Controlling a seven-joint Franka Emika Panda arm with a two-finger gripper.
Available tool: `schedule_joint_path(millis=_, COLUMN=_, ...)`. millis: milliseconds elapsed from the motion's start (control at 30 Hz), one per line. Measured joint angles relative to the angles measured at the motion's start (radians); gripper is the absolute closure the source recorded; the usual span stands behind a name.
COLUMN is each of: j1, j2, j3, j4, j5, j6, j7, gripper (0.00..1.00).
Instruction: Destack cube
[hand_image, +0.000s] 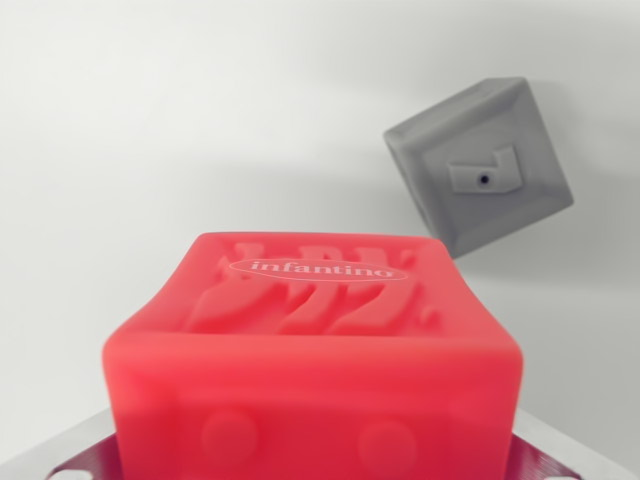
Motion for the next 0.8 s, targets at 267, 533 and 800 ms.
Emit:
schedule_joint_path(millis=267, j1=0.014, j2=0.009, j3=0.004, j4=-0.016, j5=0.0, j6=0.024, j7=0.081, gripper=1.0)
schedule_joint_path(millis=533, j1=0.028, j2=0.016, j3=0.008, j4=-0.031, j5=-0.001, j6=0.046, j7=0.159, gripper=1.0)
schedule_joint_path(millis=800, j1=0.043, j2=0.025, j3=0.011, j4=-0.046, j5=-0.002, j6=0.071, j7=0.24, gripper=1.0)
